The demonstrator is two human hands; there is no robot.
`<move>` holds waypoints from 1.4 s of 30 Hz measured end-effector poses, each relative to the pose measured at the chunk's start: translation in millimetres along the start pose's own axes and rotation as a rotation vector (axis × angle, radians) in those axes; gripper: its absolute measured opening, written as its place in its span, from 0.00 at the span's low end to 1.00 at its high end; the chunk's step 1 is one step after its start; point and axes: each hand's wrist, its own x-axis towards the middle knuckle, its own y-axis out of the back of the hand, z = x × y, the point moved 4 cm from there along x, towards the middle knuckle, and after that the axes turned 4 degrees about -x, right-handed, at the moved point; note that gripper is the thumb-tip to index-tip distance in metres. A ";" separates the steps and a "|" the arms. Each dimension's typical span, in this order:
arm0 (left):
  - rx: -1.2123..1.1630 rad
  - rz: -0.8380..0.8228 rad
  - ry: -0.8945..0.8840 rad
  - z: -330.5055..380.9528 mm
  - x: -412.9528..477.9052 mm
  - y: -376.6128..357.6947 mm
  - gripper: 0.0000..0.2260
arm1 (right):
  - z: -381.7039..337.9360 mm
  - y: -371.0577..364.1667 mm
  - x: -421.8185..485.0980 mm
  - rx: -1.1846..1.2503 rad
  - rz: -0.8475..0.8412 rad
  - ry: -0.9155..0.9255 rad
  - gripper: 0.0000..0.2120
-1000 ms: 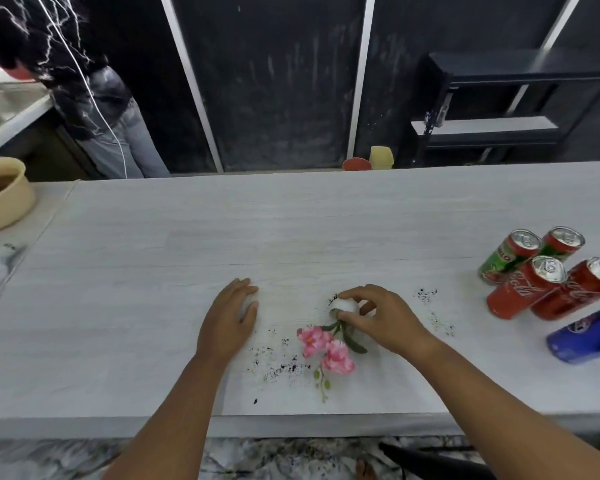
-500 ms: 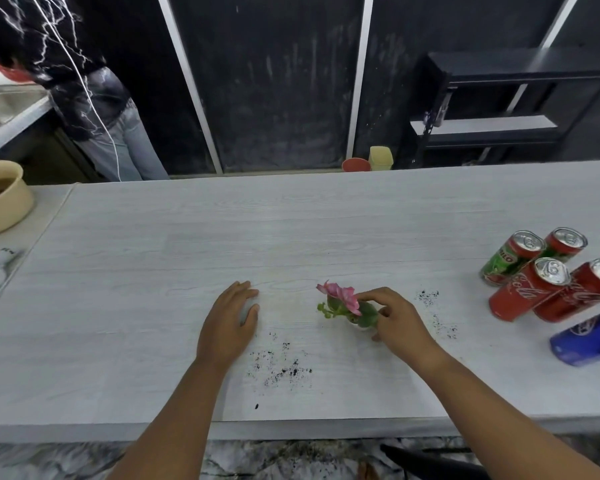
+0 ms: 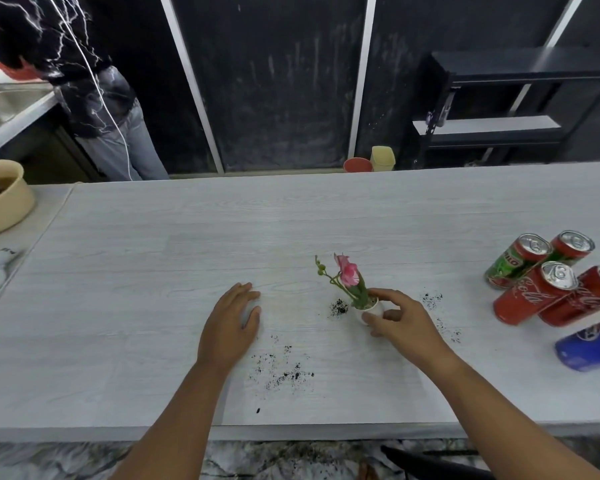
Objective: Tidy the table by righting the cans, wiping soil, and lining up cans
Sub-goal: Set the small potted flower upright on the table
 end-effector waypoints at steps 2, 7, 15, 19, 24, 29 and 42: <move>0.008 0.003 -0.004 0.5 0.6 0.3 0.15 | -0.8 6.0 1.6 -0.017 0.057 -0.001 0.20; 0.016 0.003 -0.006 -1.7 0.5 -0.1 0.14 | 2.2 41.7 16.7 -0.150 0.289 -0.011 0.19; 0.028 0.014 0.001 -4.1 2.4 -2.5 0.14 | 16.4 113.7 68.2 -0.119 0.537 -0.018 0.18; 0.031 0.004 0.005 -2.7 2.2 -2.0 0.14 | 22.0 131.2 92.0 -0.076 0.586 -0.035 0.18; 0.027 0.008 0.005 -1.2 1.7 -1.3 0.14 | 30.5 143.8 109.0 -0.051 0.593 -0.067 0.16; 0.031 -0.001 0.014 -1.2 3.0 -0.6 0.14 | 35.6 144.3 110.5 -0.111 0.570 -0.042 0.21; -0.062 0.025 0.115 19.9 1.4 1.1 0.13 | 39.1 117.5 20.6 -0.176 0.557 -0.041 0.22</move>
